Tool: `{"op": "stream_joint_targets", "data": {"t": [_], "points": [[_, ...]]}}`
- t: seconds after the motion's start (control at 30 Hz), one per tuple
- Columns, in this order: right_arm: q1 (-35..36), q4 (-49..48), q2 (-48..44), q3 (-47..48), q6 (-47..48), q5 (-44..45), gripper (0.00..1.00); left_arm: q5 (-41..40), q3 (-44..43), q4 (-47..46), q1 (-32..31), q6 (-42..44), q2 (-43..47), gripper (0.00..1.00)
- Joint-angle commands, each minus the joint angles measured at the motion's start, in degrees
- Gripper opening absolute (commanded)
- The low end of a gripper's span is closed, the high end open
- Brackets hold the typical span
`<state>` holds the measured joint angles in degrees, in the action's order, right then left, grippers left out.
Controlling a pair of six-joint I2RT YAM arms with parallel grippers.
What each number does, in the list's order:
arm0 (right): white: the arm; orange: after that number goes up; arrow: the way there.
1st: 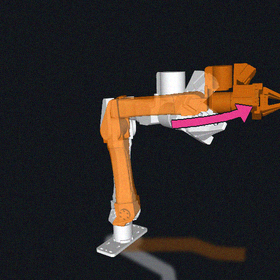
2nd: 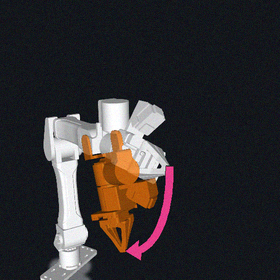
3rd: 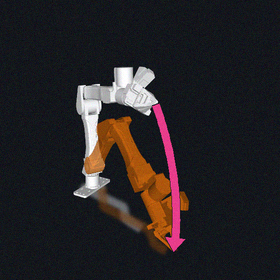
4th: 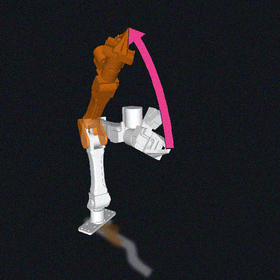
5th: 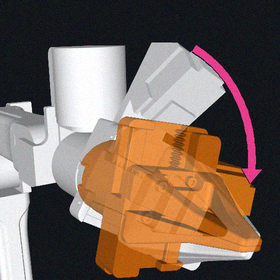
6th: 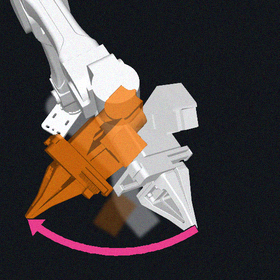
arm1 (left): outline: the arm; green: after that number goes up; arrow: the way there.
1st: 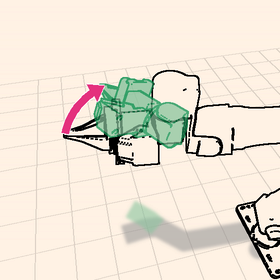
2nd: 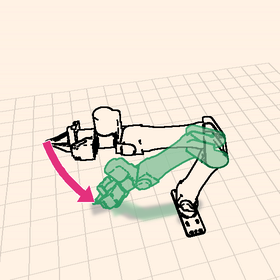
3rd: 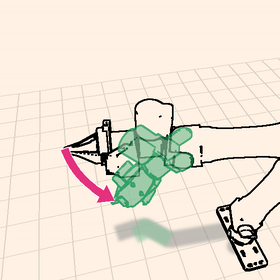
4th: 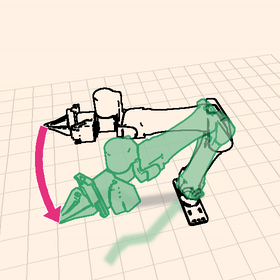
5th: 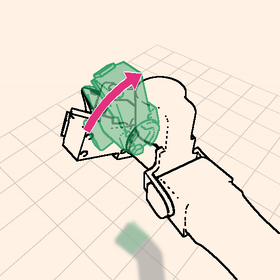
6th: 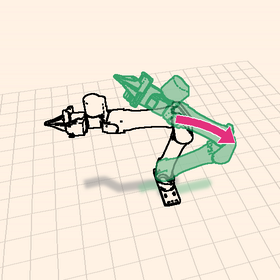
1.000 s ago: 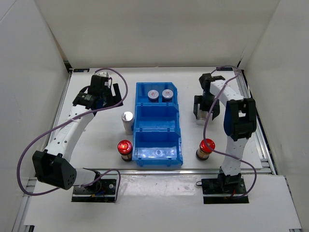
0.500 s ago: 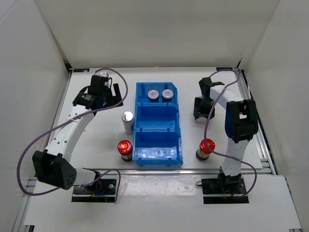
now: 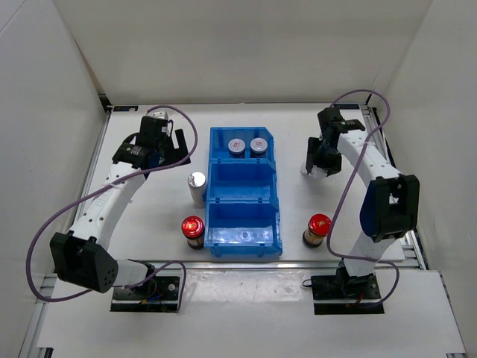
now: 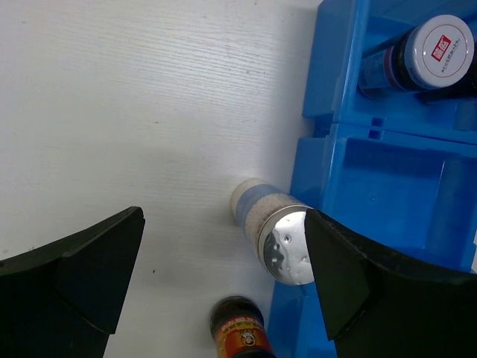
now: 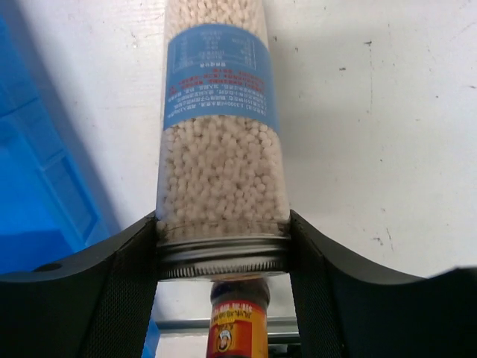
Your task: Organize the condiment bottles
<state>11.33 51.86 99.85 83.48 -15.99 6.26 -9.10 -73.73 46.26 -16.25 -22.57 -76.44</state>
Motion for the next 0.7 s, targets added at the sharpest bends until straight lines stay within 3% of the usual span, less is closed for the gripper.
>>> {"op": "stream_joint_targets", "data": {"t": [0.0,0.23,0.4,0.67], "points": [[0.09,3.51,-2.47,3.27,0.7,0.95,0.04,1.02,0.61,-0.73,-0.27,-0.55,2.26,1.0],[1.76,5.98,-3.53,6.34,1.22,2.7,0.0,1.54,1.14,-0.73,-0.27,-0.55,2.26,1.0],[3.87,9.75,-3.53,14.23,1.75,3.76,0.0,1.54,1.14,-0.73,-0.27,-0.55,2.79,1.0],[12.3,16.17,-3.53,19.52,1.13,1.03,0.0,0.4,1.66,-0.73,-0.27,-0.55,3.32,1.0]]}}
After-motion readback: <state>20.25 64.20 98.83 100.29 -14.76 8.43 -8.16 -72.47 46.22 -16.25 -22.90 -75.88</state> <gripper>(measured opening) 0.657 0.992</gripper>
